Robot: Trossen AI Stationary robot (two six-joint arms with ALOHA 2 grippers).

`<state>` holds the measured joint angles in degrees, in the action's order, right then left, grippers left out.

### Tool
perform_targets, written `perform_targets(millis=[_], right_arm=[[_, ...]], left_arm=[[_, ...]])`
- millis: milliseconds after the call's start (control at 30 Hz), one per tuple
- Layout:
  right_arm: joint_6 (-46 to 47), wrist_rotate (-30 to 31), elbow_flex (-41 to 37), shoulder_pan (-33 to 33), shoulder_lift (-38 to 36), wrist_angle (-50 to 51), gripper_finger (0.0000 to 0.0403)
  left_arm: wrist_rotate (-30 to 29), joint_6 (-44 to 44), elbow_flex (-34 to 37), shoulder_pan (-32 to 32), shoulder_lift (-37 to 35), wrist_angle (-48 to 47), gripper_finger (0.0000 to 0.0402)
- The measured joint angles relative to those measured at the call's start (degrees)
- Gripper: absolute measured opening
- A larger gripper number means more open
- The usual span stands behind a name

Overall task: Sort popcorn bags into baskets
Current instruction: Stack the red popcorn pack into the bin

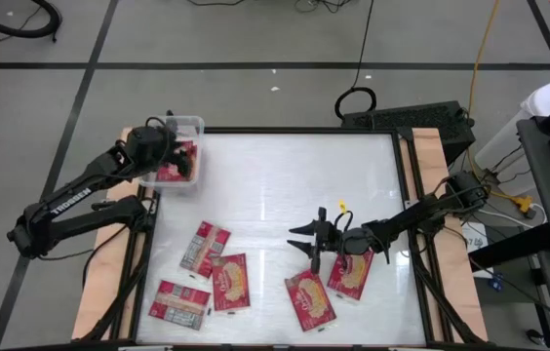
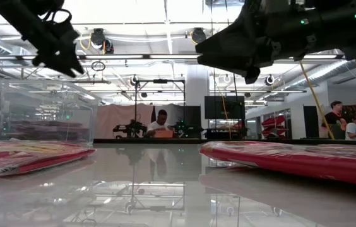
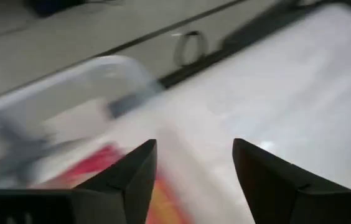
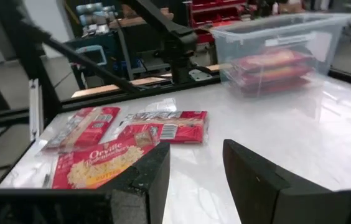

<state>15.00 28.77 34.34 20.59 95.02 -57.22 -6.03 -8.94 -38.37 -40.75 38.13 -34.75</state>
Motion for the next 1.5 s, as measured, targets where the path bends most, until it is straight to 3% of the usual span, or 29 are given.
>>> perform_targets(millis=[167, 433, 633, 933, 1100, 1233, 1500], right_arm=[[3.21, -0.40, 5.57, -0.77, 0.00, 11.19, 0.0143], [9.22, -6.09, 21.36, -0.77, 0.02, 41.98, 0.0143], [14.59, -13.33, 28.35, -0.02, 0.03, 55.31, 0.0143], [18.55, -13.56, 30.96, 0.09, 1.41, 54.26, 0.0143], [18.78, -14.35, 30.98, -1.26, 6.70, 46.45, 0.0143], [21.15, -19.00, 30.98, -2.82, 12.09, 40.24, 0.0143], [30.49, -26.12, 32.32, -7.52, 19.62, 41.44, 0.0143]], left_arm=[[6.11, -1.32, 1.06, 8.33, -0.37, 5.02, 0.0184], [4.68, -4.27, 1.20, 23.81, -0.34, 5.43, 0.0163], [2.29, -5.20, 1.20, 36.11, 0.16, 7.53, 0.0163], [-3.68, -7.18, 1.24, 54.17, 3.25, 10.94, 0.0163], [-10.69, -9.78, 1.27, 63.87, 5.97, 10.97, 0.0163], [-17.20, -11.30, 1.27, 70.28, 8.62, 10.87, 0.0163], [-26.81, -14.21, 1.27, 77.42, 14.97, 11.75, 0.0163]])
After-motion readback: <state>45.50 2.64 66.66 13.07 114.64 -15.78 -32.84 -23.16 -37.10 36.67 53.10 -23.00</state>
